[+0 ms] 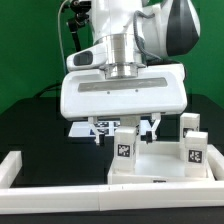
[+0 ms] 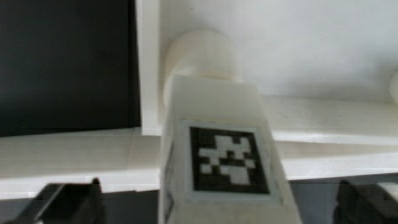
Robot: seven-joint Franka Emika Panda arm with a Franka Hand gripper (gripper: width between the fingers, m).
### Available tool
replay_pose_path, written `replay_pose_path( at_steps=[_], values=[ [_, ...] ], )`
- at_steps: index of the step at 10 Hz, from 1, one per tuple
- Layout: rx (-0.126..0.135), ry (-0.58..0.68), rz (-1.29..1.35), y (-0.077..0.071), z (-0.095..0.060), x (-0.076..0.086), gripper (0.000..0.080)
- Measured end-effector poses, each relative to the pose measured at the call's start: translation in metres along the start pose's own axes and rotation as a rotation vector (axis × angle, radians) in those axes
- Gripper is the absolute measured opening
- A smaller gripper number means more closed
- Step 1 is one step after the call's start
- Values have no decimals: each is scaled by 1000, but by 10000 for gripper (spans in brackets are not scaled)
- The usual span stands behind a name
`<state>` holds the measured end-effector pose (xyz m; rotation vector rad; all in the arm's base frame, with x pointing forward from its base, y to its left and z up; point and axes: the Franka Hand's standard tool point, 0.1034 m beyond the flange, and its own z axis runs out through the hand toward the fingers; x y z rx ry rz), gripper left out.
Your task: Assemble square table
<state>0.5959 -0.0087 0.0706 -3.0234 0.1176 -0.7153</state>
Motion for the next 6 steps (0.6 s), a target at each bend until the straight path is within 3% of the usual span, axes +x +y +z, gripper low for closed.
replay_pose_path(
  at_steps=[1,2,3,5,6],
  values=[
    [40,-132,97,-12,-1,-6,649],
    [29,-134,104,-7,-6,7,649],
    [30,-167,113,-4,-5,6,649],
    [82,-333,133,-3,-6,9,649],
    [95,-383,143,0,-4,12,649]
  ],
)
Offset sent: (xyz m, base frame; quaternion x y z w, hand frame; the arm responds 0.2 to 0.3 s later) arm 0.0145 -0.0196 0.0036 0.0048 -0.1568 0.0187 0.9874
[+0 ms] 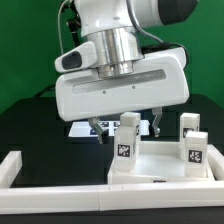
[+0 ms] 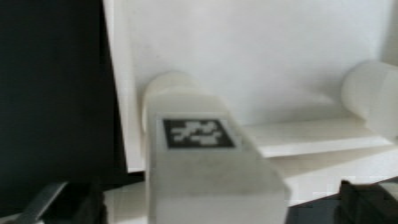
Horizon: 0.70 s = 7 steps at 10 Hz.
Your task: Assemble square table
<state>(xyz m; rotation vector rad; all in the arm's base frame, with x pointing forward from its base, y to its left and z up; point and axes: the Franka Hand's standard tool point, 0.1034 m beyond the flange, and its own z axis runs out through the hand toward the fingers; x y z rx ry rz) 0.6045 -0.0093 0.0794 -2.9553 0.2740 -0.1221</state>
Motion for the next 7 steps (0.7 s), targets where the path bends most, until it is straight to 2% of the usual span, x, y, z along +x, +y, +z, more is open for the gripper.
replay_pose_path(
  at_steps=[1,2,4,6,7],
  values=[
    [19,-98,17,-2,2,-2,649],
    [17,-88,18,0,2,4,649],
    [16,-85,36,1,4,4,649],
    [15,-86,118,0,4,4,385],
    [13,-86,163,0,4,4,288]
  ],
)
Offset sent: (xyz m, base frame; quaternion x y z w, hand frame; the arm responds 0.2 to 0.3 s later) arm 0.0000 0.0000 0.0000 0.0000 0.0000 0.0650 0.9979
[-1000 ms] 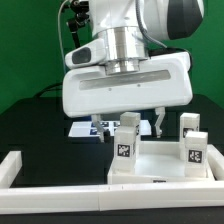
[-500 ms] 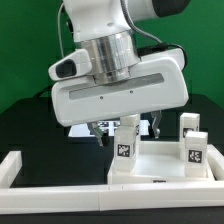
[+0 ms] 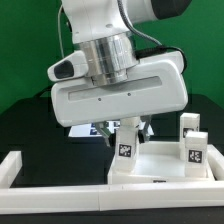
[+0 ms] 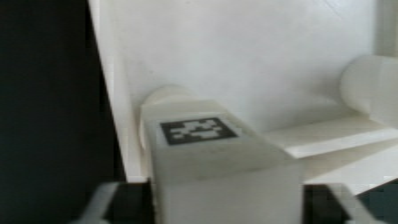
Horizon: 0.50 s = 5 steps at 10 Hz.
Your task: Assemble square table
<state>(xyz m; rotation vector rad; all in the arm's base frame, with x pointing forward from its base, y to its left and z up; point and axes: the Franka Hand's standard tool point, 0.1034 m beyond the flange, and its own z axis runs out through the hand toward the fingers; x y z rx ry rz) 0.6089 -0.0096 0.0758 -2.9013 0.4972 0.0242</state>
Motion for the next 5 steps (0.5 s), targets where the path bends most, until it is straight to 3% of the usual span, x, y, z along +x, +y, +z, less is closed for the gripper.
replay_pose_path(
  at_steps=[5],
  values=[
    [8,38,453,-2,3,2,288]
  ],
)
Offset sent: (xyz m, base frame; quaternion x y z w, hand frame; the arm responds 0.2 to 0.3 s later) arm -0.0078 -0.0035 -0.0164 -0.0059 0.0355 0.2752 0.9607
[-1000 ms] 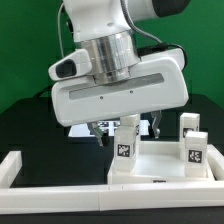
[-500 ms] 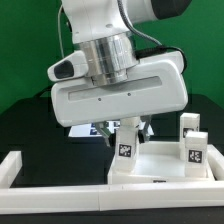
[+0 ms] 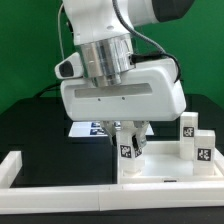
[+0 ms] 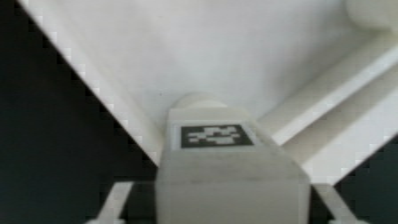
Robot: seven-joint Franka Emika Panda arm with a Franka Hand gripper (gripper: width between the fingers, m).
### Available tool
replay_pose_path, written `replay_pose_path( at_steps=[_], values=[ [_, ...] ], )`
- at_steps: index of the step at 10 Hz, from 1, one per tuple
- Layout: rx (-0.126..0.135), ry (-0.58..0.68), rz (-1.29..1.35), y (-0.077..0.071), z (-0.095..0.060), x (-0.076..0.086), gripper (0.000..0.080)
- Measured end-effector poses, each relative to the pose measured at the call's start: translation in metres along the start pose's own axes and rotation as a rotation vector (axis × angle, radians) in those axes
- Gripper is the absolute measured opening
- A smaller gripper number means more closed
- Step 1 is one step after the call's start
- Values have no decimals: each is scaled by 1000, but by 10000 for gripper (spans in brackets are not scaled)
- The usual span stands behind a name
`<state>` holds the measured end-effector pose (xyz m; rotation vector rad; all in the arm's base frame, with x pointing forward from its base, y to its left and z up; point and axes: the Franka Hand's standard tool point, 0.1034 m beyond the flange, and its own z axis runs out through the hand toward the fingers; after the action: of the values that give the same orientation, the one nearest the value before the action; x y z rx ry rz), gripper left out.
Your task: Assemble square table
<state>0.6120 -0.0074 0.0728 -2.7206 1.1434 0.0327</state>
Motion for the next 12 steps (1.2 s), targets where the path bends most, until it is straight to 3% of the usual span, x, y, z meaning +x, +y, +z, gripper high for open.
replay_pose_path(
  at_steps=[3,4,5,7,8,9,10,12],
  values=[
    [26,0,527,-8,3,-5,288],
    [69,9,647,-11,2,-1,289],
    [90,7,700,-10,3,-1,289],
    [84,14,596,-11,4,-2,290],
    [73,33,448,-15,4,-4,488],
    [57,47,268,-18,2,-4,488],
    [43,55,136,-20,2,-5,613],
    [34,55,-7,-20,4,-9,647]
  ],
)
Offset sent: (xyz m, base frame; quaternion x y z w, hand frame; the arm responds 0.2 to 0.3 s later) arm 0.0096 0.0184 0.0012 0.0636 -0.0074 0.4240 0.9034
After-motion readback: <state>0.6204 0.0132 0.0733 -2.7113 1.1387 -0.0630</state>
